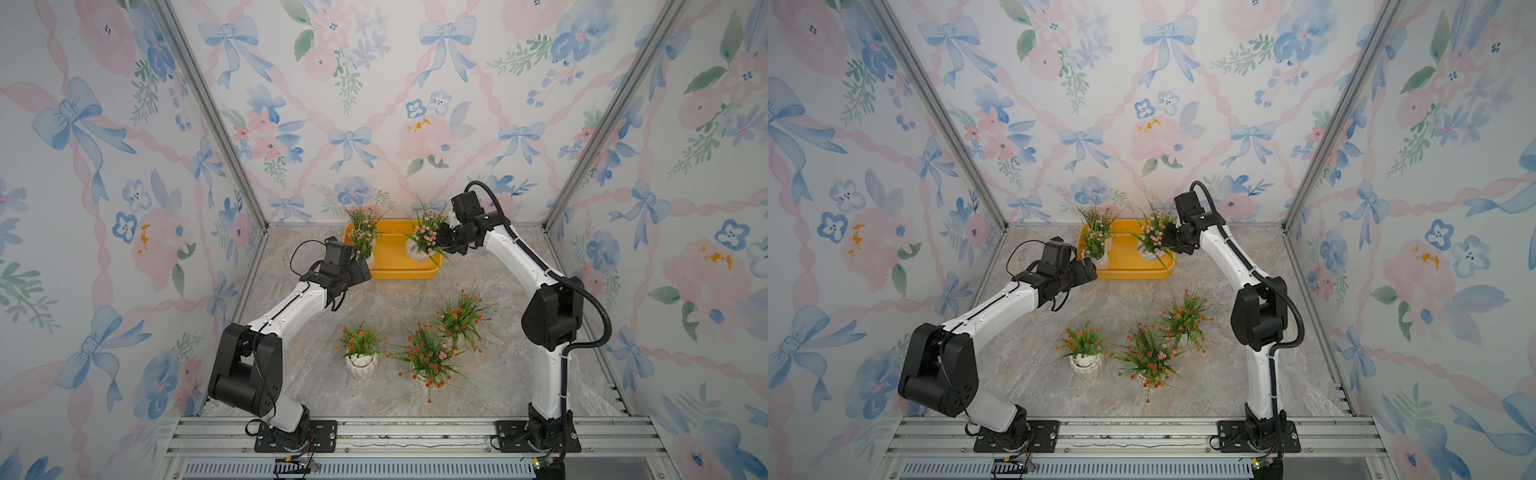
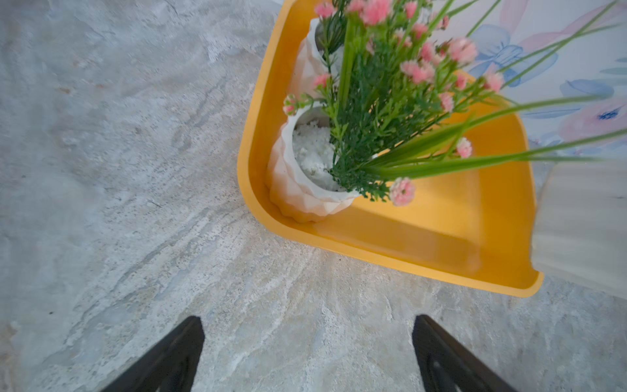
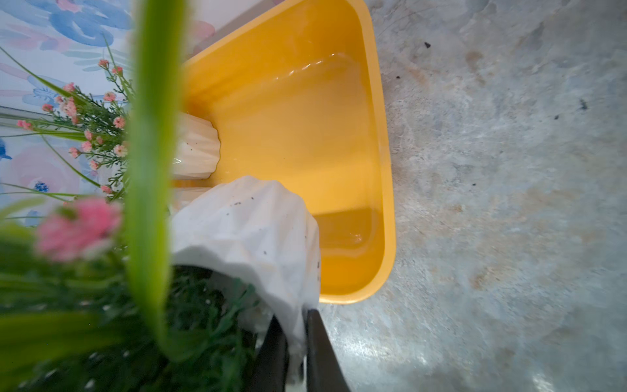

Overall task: Put the potted gypsophila into the storage box
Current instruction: Place the baby's breath potted plant at the storage box.

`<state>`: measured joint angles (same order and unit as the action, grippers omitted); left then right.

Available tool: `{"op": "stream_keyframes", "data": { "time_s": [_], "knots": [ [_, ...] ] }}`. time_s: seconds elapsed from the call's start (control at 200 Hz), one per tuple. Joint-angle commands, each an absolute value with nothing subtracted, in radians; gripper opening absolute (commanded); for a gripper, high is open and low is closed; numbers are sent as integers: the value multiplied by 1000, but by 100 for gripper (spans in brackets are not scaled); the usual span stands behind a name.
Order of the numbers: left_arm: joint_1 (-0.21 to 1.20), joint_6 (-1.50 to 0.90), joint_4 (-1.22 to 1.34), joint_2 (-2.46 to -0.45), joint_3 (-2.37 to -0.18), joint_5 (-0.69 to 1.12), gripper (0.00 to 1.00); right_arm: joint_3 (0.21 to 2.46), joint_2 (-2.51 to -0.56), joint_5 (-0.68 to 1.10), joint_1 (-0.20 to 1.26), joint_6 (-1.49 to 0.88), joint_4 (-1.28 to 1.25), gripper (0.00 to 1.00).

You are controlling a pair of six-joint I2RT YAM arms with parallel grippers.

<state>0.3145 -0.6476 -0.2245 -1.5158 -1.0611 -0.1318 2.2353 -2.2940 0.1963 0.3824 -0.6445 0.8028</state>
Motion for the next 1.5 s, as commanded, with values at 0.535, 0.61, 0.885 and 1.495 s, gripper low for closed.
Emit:
{"op": "stream_keyframes", "data": {
  "time_s": [0.535,0.61,0.885,1.495],
  "knots": [
    [242,-642,-219,-1342,-930,-211,98,2283,-2420,106,418,-675,527,10],
    [238,-646,-220,-1335,-925,-214,98,2287,-2437,85,419,-677,492,10],
    [230,-664,-221,-1312,-910,-223,98,2324,-2502,47,414,-690,465,10],
    [229,-700,-220,-1281,-886,-245,98,2329,-2528,-66,412,-732,433,12]
  ]
}}
